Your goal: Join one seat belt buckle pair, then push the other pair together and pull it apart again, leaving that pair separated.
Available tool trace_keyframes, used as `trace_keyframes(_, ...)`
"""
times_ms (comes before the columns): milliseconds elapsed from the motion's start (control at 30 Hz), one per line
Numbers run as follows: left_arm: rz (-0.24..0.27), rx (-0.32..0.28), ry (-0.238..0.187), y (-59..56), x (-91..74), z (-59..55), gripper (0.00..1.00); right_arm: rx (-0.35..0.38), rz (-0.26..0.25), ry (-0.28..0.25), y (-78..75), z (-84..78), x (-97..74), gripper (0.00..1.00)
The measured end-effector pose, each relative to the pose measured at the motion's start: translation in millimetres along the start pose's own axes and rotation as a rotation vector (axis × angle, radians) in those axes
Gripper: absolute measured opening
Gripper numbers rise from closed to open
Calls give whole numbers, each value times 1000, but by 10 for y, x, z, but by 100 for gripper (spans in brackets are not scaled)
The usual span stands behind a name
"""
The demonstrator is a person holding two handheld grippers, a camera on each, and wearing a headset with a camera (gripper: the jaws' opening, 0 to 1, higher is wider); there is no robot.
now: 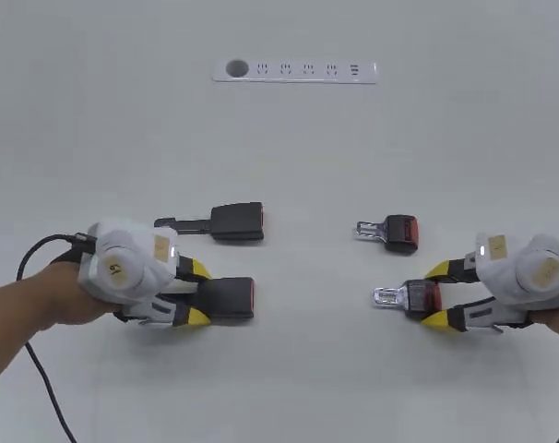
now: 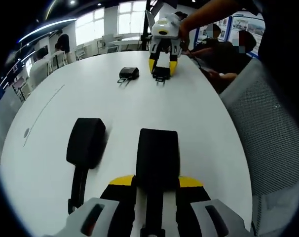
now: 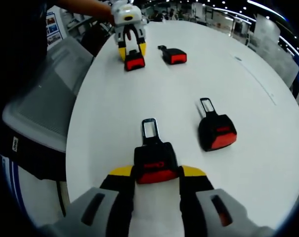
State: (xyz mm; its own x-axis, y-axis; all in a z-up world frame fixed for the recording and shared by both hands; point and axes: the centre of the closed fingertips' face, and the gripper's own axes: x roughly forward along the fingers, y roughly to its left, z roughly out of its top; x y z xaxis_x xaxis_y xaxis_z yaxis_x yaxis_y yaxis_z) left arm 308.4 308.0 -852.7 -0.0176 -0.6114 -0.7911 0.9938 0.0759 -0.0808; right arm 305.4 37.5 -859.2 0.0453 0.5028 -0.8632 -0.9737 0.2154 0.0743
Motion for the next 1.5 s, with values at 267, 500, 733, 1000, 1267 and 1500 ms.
trace_keyframes(267, 7, 12, 27, 20, -1, -18, 32, -9, 4, -17, 7, 15, 1, 35)
trace_keyframes(500, 4, 9, 40, 26, 5, -39, 31, -17, 13, -37, 31, 50, -9, 34)
trace_keyframes(733, 13, -3, 45, 37, 15, -52, 31, -18, 10, -70, 42, 67, -17, 34)
trace_keyframes(1000, 18, -5, 57, 39, 21, -65, 31, -12, 6, -116, 62, 113, 3, 34)
trace_keyframes(1267, 12, -8, 72, 38, 30, -67, 31, -8, 8, -170, 88, 227, 73, 34)
trace_keyframes(1500, 8, -7, 89, 35, 31, -69, 31, 2, 6, -221, 94, 344, 188, 34)
